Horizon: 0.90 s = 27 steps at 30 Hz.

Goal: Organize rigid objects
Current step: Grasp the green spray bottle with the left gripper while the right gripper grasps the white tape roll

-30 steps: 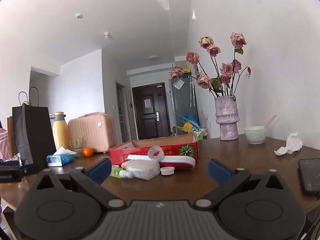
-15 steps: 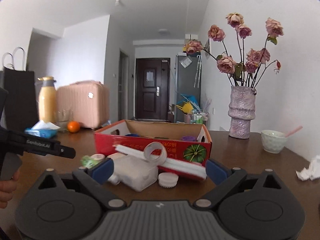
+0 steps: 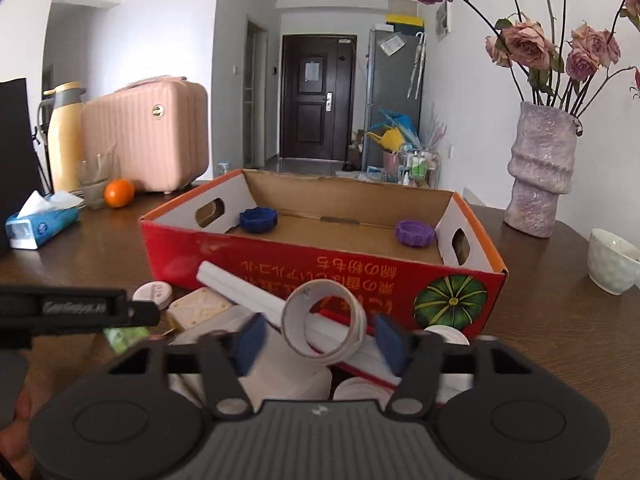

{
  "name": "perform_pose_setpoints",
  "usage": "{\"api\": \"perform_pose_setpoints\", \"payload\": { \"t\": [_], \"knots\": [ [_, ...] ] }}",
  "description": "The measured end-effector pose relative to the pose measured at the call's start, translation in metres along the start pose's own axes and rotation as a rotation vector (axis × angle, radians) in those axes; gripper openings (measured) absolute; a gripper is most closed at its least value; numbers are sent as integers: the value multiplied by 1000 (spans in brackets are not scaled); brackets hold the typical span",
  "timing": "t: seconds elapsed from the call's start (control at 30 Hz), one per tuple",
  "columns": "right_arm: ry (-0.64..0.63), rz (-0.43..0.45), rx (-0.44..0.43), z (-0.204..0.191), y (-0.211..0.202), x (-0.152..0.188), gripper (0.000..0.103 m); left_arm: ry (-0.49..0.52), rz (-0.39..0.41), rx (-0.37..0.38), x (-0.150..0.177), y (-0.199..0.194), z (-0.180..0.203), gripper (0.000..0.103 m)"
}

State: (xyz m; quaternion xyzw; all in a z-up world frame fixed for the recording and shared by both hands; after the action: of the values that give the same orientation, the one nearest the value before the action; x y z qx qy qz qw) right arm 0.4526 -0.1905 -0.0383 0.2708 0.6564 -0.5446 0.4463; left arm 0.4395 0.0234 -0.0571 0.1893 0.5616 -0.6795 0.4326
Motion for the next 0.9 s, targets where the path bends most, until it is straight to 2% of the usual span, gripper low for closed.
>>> {"api": "perform_pose_setpoints", "payload": {
  "t": [0.07, 0.13, 0.23, 0.3, 0.37, 0.43, 0.6, 0.67, 0.7, 0.73, 0.77, 0.8, 0.83, 0.9],
  "knots": [
    [12, 22, -5, 2, -1, 2, 46, 47, 3, 4, 5, -1, 9, 79],
    [48, 42, -30, 7, -11, 4, 45, 86, 13, 3, 10, -3, 14, 66],
    [26, 92, -49, 12, -43, 10, 45, 79, -3, 47, 13, -13, 7, 55],
    [0, 90, -59, 14, -64, 17, 45, 108, -13, 68, 19, -20, 5, 51],
    [-6, 79, -81, 15, -84, 28, 46, 184, -39, 126, 25, -31, 4, 48],
    [-14, 58, -103, 14, -102, 43, 46, 250, -53, 143, 32, -44, 4, 45],
    [-41, -13, -122, 1, -131, 77, 46, 573, -89, 164, 67, -79, 23, 37],
    [-34, -20, -137, -3, -139, 88, 46, 635, -51, 139, 83, -89, 27, 37],
    [-27, -22, -136, -5, -141, 92, 46, 653, -25, 115, 89, -93, 29, 50],
    [-23, -28, -136, -7, -143, 95, 46, 661, -8, 84, 93, -97, 30, 68],
    [-25, -28, -139, -10, -146, 98, 46, 663, 6, 75, 98, -103, 30, 71],
    [-29, -26, -139, -12, -149, 100, 46, 658, 13, 84, 101, -107, 28, 68],
    [-32, -24, -140, -14, -154, 102, 46, 655, 3, 111, 105, -112, 26, 49],
    [-36, -18, -147, -16, -160, 104, 46, 652, -10, 139, 106, -118, 21, 32]
  ]
}}
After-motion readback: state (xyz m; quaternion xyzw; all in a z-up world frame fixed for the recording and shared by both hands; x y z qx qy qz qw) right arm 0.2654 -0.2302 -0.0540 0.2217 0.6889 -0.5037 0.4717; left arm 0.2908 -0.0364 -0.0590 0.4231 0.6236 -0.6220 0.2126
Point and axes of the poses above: each gripper's, at about its wrist camera, not at the fingertips, and y roughly the way its jaws point, z to its right, x to its underside, the point moved 1 cm from there along y, roughly the way its jaws point, and after that the axes turned 1 degree about -x, right-handed, at the moved point
